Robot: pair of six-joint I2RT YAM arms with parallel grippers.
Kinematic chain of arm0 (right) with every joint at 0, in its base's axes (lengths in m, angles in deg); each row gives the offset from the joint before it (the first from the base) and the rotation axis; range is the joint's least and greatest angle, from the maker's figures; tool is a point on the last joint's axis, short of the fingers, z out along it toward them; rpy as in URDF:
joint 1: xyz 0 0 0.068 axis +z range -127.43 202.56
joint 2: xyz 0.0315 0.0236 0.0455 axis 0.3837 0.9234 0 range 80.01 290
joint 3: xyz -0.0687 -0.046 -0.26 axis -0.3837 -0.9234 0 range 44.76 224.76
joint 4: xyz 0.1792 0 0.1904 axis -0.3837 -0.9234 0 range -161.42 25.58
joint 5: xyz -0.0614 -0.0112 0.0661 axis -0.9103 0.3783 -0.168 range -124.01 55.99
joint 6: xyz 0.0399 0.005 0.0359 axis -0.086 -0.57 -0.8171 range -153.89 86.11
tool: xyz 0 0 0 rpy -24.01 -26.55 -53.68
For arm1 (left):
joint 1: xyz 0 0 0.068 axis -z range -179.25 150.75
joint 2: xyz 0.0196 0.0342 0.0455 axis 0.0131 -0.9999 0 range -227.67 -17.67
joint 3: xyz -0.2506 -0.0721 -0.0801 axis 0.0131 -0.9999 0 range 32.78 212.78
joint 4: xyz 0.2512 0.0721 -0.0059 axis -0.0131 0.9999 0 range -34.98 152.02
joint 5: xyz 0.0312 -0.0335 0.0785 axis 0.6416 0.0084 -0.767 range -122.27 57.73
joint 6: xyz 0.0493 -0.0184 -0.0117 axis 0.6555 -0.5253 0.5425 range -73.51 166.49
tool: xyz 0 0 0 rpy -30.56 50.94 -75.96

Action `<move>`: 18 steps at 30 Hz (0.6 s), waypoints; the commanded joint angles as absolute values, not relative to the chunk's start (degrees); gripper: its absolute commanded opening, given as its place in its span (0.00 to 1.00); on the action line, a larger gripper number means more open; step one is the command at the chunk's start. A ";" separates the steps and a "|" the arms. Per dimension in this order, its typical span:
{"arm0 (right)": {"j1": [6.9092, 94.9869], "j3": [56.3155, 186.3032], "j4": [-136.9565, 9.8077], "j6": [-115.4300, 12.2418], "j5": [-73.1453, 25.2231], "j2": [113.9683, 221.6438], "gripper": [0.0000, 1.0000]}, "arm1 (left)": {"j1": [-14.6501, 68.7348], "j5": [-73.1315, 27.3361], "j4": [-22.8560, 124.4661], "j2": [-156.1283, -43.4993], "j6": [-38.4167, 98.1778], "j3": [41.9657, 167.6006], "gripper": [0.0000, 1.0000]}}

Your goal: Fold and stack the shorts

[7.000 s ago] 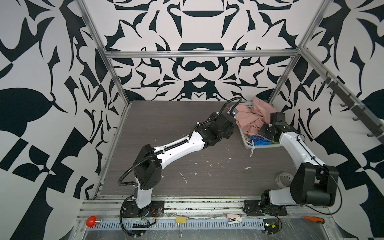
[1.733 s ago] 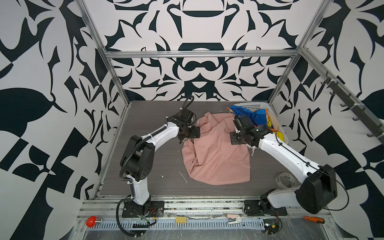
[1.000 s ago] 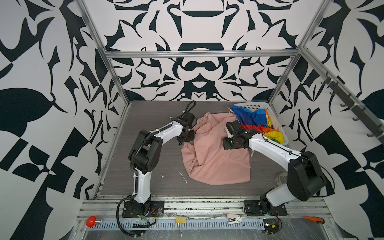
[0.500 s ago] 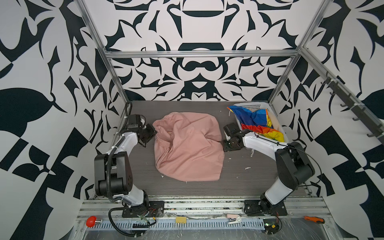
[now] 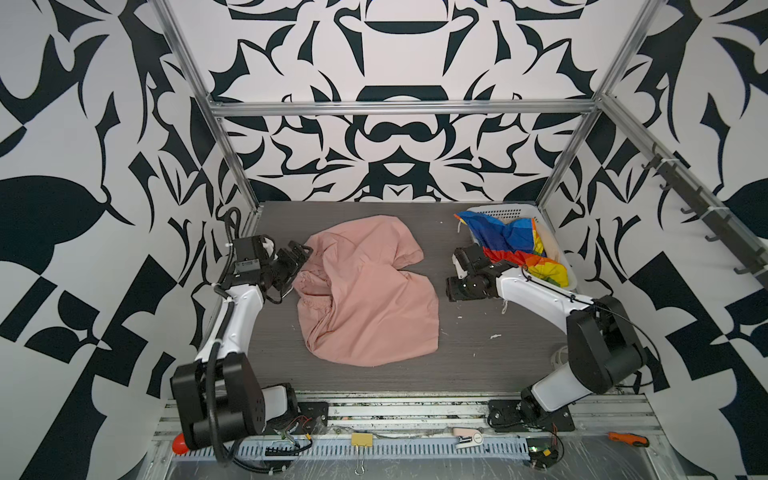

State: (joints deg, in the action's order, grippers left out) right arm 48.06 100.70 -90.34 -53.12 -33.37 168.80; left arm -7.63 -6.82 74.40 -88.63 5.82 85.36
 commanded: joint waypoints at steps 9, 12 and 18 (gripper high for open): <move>52.38 101.18 -80.83 -58.39 -22.37 176.61 0.71 | -1.71 -6.38 84.12 -88.92 10.10 79.66 1.00; 53.19 101.45 -78.72 -59.29 -20.84 178.69 0.65 | -1.69 -5.74 84.31 -88.42 10.40 78.68 1.00; 52.52 104.23 -77.23 -58.84 -20.29 182.44 0.03 | -1.66 -5.98 85.38 -92.39 12.20 79.35 1.00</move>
